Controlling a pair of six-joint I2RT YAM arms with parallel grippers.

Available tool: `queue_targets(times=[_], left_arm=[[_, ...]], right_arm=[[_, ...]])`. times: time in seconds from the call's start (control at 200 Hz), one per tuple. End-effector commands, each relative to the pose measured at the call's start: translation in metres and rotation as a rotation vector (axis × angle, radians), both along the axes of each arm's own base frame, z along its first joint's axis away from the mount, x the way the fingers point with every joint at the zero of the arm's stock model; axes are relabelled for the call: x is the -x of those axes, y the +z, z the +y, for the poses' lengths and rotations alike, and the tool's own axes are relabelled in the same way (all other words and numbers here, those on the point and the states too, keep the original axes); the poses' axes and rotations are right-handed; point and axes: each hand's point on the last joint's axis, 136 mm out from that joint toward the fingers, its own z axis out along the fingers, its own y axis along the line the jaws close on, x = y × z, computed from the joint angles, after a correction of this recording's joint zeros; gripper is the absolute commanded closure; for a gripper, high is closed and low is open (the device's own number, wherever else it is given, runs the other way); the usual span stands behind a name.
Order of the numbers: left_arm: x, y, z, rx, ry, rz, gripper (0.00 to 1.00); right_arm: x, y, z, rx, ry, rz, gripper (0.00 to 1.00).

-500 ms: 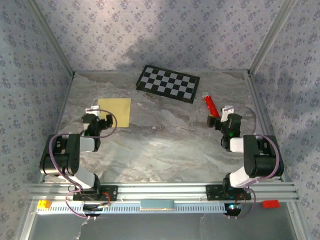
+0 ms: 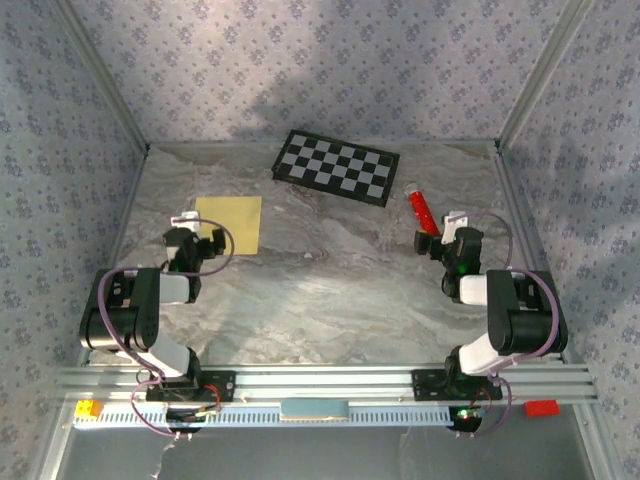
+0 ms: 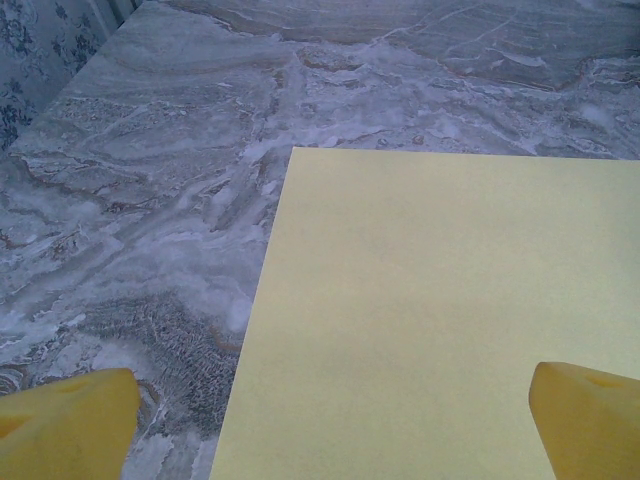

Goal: Fold a paper plane with a square sheet of paper (pick it up from the middle)
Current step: Move the square sheet of paper to the center of the table.

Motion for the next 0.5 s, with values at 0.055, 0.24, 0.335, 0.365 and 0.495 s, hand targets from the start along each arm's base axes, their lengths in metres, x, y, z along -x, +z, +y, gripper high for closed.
queue_targets(times=[0.055, 0.24, 0.335, 0.365, 0.495], left_arm=[[-0.0091, 0.0121, -0.0011, 0.01, -0.021, -0.033, 0.0], [-0.0088, 0.012, -0.0012, 0.014, -0.027, -0.034, 0.0], [-0.0092, 0.0116, -0.003, 0.015, -0.04, -0.031, 0.0], [-0.0093, 0.0115, -0.0029, 0.015, -0.04, -0.031, 0.0], [-0.0066, 0.0146, -0.0018, 0.016, -0.031, -0.053, 0.0]], right_arm=[[-0.0078, 0.0102, -0.0008, 0.008, 0.012, -0.033, 0.0], [-0.0076, 0.0097, -0.0023, 0.009, 0.004, -0.031, 0.0], [-0.0079, 0.0096, -0.0039, 0.008, -0.008, -0.03, 0.0], [-0.0078, 0.0095, -0.0041, 0.009, -0.007, -0.03, 0.0], [-0.0067, 0.0119, -0.003, 0.024, -0.011, -0.041, 0.0]])
